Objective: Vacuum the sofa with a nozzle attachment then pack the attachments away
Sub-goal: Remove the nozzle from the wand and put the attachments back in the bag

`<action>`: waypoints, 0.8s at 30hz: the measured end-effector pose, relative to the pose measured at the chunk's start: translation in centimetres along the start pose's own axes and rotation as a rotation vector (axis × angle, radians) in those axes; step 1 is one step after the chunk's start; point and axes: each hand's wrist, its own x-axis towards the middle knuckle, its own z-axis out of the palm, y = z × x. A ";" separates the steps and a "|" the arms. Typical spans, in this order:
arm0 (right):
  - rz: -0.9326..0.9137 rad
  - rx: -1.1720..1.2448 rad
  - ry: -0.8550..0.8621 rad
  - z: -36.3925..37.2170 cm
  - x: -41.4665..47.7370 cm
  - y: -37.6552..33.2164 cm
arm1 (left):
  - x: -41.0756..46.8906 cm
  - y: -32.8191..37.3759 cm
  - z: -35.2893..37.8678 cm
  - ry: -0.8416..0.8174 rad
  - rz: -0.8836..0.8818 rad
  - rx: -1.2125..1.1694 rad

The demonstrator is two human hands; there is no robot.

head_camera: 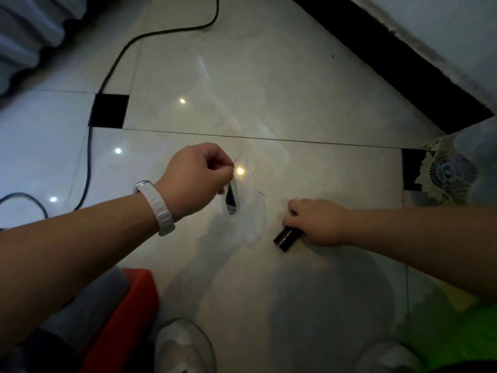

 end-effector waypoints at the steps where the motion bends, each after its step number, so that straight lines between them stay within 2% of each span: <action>1: -0.027 -0.021 -0.004 0.0 0.2 0.0 | -0.1 -0.2 0.1 -0.008 -0.002 0.004; 3: -0.066 -0.027 -0.004 0.1 0.3 -0.1 | -0.2 -0.3 0.6 -0.032 0.002 0.040; 6: -0.023 0.092 0.054 -0.4 -0.2 -0.3 | -0.3 -0.1 1.4 -0.056 0.012 0.079; 11: 0.073 0.418 0.381 -4.6 -2.3 -0.4 | 0.3 0.8 2.5 -0.085 0.017 0.091; 16: 0.224 0.531 0.601 -7.7 -5.7 0.4 | 1.4 1.6 3.3 -0.090 0.026 0.068; 20: 0.285 0.594 0.684 -8.1 -8.1 0.5 | 2.1 2.3 4.1 -0.090 0.021 0.025; 24: 0.270 0.645 0.749 -8.9 -9.7 -0.3 | 2.1 3.3 4.9 -0.124 0.007 -0.025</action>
